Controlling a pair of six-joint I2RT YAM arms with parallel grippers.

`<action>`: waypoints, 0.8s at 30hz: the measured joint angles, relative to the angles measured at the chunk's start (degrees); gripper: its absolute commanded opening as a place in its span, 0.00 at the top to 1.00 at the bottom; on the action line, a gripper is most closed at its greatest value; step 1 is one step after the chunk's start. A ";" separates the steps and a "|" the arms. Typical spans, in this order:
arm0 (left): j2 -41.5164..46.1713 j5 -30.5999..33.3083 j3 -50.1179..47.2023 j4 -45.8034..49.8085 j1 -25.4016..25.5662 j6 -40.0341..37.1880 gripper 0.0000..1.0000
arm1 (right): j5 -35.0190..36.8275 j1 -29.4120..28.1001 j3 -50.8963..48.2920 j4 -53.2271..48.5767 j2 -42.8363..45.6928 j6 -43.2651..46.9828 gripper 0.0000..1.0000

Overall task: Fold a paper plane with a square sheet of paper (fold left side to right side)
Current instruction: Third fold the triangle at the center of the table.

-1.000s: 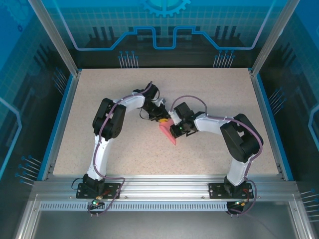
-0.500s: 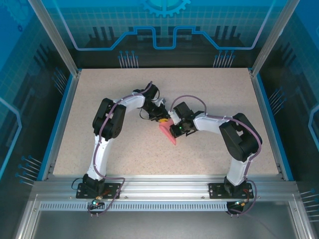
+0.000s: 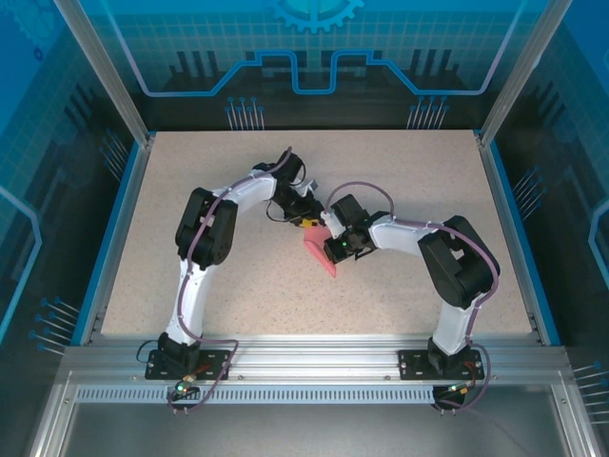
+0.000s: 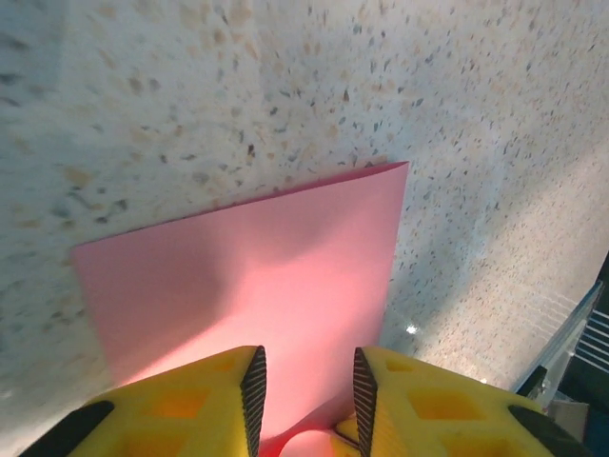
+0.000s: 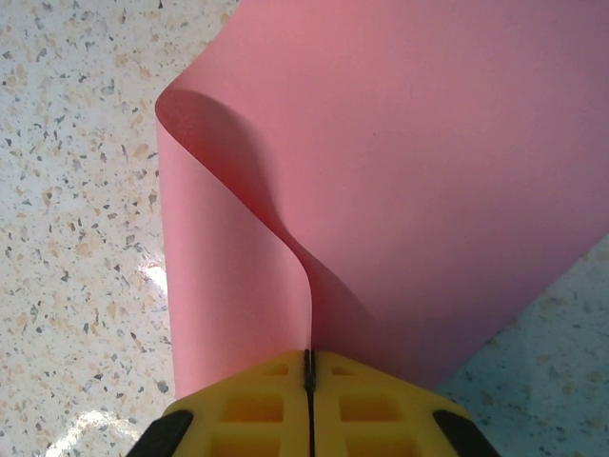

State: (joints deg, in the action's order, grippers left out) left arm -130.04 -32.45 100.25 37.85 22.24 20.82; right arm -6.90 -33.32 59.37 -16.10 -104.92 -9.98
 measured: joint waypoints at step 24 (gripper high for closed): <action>21.16 -6.82 -33.62 -22.80 1.92 3.54 0.78 | 0.02 0.00 0.81 -1.09 -0.39 0.59 0.95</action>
State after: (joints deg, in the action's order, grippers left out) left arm -108.88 -39.27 66.63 15.05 24.16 24.36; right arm -6.87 -33.32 60.18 -17.19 -105.32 -9.39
